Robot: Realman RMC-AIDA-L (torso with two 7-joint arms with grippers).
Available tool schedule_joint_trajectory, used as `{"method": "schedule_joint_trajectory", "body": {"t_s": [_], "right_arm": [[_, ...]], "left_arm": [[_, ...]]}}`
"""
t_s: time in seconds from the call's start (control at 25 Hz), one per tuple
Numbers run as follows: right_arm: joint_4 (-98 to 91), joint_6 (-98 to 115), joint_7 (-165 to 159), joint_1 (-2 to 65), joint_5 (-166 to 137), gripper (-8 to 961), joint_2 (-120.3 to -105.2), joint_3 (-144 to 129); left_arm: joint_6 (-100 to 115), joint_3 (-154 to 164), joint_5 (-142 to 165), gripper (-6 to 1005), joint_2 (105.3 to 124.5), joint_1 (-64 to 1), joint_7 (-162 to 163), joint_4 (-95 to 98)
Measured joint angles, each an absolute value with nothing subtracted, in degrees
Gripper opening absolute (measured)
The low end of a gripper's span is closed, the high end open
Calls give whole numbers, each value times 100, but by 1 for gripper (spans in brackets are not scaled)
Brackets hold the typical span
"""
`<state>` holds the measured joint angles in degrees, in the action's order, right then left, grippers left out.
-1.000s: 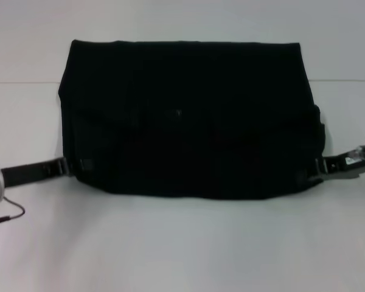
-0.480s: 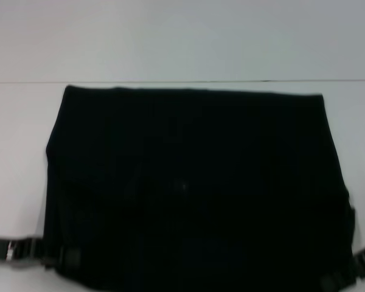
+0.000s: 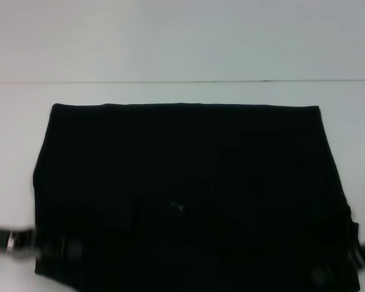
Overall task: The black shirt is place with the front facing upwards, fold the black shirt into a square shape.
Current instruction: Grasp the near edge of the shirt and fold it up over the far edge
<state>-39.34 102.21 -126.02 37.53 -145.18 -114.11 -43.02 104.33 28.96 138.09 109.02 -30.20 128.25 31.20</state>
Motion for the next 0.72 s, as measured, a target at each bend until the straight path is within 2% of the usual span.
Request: {"method": "schedule_joint_trajectory", "body": {"t_s": [0.12,0.28,0.44,0.56,0.64,0.72], "right_arm": [[-3876,10090,-12733,3870,-14346,56,-11314,-3497],[-3545,9535,-12901,3925,-13498,56,-11092,-2519],[-3017,8477,-12805,3823,-12394,56,-11048,-2292],[-2568,7515,-12428,3773,-11714,56,-11220,-2279],[-2390,6873,-12080,3769,-11380,55,-11413,-2272],[-2298,6259,-11661,3780,-11054,55,-11673,-2267]], "left_arm": [[10176,2152,13787,35,10901,-3253,12839,3118],[9340,1350,13414,37,10939,-3514,12779,3104],[8235,1269,12680,40,11160,-3642,12513,3050],[7471,1294,12297,42,11419,-3738,12142,2984],[6955,1293,12186,43,11579,-3811,11890,2914],[6382,1279,11986,45,11767,-3870,11502,2803]]}}
